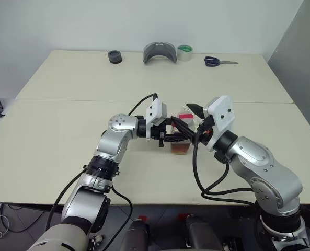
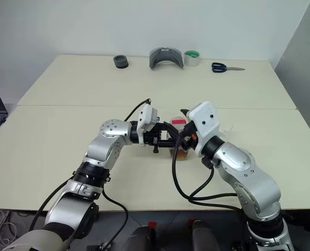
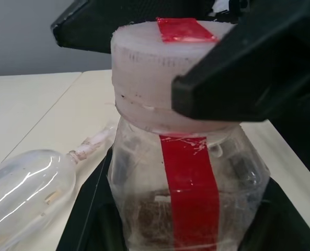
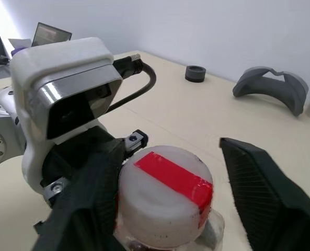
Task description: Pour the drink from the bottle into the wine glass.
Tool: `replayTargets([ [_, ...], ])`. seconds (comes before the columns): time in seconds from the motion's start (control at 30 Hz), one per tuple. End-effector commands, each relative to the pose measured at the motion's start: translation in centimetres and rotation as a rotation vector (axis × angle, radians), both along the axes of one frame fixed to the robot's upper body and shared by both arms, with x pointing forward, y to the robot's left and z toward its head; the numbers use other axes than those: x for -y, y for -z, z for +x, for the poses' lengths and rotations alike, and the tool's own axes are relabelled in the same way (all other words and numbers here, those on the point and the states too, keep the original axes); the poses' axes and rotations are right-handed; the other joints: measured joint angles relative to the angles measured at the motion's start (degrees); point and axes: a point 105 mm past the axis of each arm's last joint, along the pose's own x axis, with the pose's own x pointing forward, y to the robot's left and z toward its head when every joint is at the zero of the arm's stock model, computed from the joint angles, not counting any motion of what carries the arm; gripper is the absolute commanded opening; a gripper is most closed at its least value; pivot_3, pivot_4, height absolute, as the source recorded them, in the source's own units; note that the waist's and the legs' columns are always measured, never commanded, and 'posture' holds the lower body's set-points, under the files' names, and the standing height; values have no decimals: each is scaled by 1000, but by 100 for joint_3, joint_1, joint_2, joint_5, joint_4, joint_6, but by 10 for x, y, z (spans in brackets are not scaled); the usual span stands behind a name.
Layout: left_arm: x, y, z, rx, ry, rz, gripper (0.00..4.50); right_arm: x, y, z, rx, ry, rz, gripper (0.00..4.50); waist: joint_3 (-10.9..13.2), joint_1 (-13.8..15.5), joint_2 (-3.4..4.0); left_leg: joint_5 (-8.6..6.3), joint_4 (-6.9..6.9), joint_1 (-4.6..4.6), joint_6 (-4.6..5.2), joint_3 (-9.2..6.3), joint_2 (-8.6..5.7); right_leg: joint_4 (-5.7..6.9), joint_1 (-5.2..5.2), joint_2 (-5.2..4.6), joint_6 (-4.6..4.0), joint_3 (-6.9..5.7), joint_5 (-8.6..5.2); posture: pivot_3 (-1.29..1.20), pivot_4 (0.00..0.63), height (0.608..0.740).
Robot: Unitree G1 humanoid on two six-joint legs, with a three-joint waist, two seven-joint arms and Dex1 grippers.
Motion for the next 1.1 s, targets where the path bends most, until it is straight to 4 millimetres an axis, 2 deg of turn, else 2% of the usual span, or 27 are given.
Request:
replayTargets([
  [0.03,3,-15,0,60,12,-29,1832,1,-9,-2,45,-4,16,1865,0,0,0,0,0,0,0,0,0,0,0,0,0,0,0,0,150,740],
  [0.17,3,-16,0,61,13,-31,1832,-3,-3,-4,16,-81,-5,1870,0,0,0,0,0,0,0,0,0,0,0,0,0,0,0,0,150,740],
  [0.2,4,-16,0,60,16,-30,1832,-3,0,-4,10,-121,-28,1870,0,0,0,0,0,0,0,0,0,0,0,0,0,0,0,0,150,740],
  [0.23,4,-16,-1,59,26,-26,1832,-4,7,-7,-2,-234,-89,1870,0,1,0,0,0,0,0,0,-1,0,0,0,0,0,0,0,150,740],
  [0.33,5,-12,-8,66,78,11,1827,10,21,-6,-46,-503,-310,1870,4,1,3,-1,3,1,1,6,-6,-4,5,-1,2,0,1,0,150,740],
  [0.4,5,-11,-8,65,84,14,1827,19,19,3,-98,-567,-361,1871,5,-20,5,-2,1,4,4,5,-1,-10,6,4,3,-3,2,0,150,740],
  [0.5,6,-12,-7,67,77,5,1819,29,13,15,-160,-575,-359,1871,5,-52,5,-3,-3,6,6,2,6,-8,6,8,1,-4,1,0,150,740],
  [0.57,7,-13,-8,68,73,1,1817,33,11,18,-150,-547,-347,1871,5,-46,5,-3,-2,2,6,-1,3,-6,5,5,0,-6,1,0,150,740],
  [0.7,6,-12,-8,67,60,-5,1816,47,-5,26,-83,-392,-252,3242,5,-21,5,-3,4,-3,5,-1,-2,-7,5,-6,1,-4,2,0,150,740],
  [0.73,5,-11,-7,67,50,-7,1816,54,-12,15,-86,-378,-194,3599,6,-6,7,-3,4,-3,5,0,-3,-5,4,-9,1,-2,2,0,150,740],
  [0.8,4,-11,-6,67,38,-8,1816,61,-20,-3,-96,-368,-123,3612,8,43,9,-3,4,-6,5,-1,0,-5,2,-10,1,-2,2,0,150,740],
  [0.87,4,-9,-5,66,32,-4,1815,63,-13,-22,-83,-297,-85,3612,8,68,9,-3,3,-10,5,0,0,-9,0,-11,1,-1,2,0,150,740],
  [0.93,3,-8,-4,68,24,1,1815,57,-8,-33,-63,-222,-52,3612,9,62,9,-3,0,-9,6,-7,0,-17,7,-9,1,-7,1,0,150,740],
  [1.03,3,-8,-2,68,16,2,1815,40,-4,-38,-40,-159,-32,3612,11,10,13,-3,1,1,6,7,-1,-1,4,-5,3,7,1,0,150,740],
  [1.1,3,-8,1,71,7,5,1815,28,-1,-30,-11,-83,-43,3612,10,-25,14,-3,3,6,6,10,1,0,5,0,5,8,2,0,150,740],
])
